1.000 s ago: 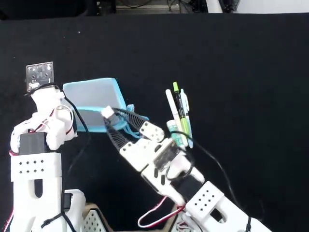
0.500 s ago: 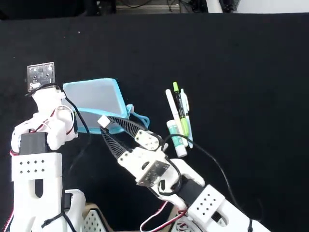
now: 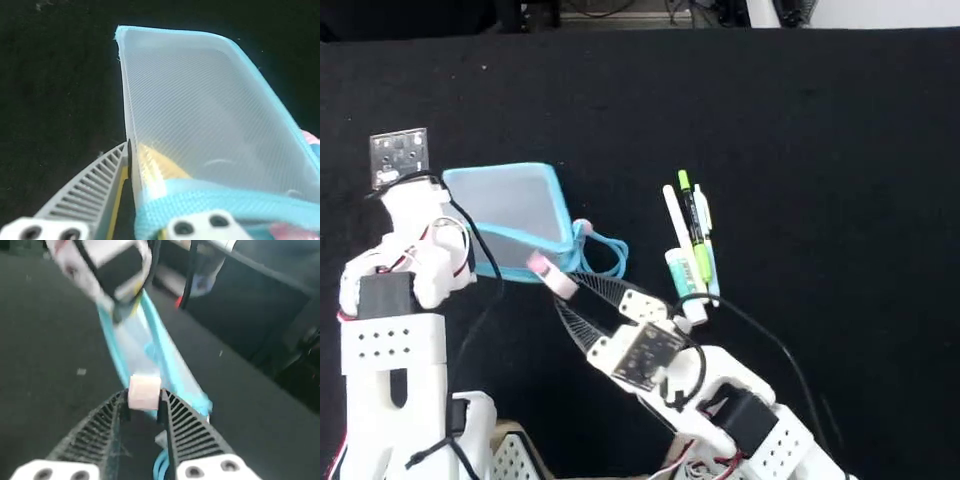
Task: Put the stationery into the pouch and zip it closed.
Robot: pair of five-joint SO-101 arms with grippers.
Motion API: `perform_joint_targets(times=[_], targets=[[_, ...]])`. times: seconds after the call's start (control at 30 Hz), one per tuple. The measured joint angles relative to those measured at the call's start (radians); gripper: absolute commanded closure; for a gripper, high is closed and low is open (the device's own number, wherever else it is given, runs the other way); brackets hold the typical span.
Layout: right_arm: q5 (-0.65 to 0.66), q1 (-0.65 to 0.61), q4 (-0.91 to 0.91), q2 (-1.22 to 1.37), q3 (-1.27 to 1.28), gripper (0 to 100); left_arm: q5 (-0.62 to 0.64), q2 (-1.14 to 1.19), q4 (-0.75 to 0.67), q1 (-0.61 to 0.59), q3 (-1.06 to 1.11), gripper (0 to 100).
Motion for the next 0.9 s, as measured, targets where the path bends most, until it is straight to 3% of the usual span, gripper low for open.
perform_joint_targets(times=[0.3, 0.53, 0.9], targets=[[0.0, -0.038, -0.058, 0.043, 0.035, 98.7, 0.002, -0.002, 0.006, -0.002, 0.006, 97], [-0.012, -0.04, -0.058, 0.275, -0.187, 98.7, 0.002, -0.002, 0.005, -0.002, 0.006, 97], [-0.138, -0.038, 0.198, 0.621, -0.58, 98.7, 0.002, -0.002, 0.005, -0.002, 0.006, 97]])
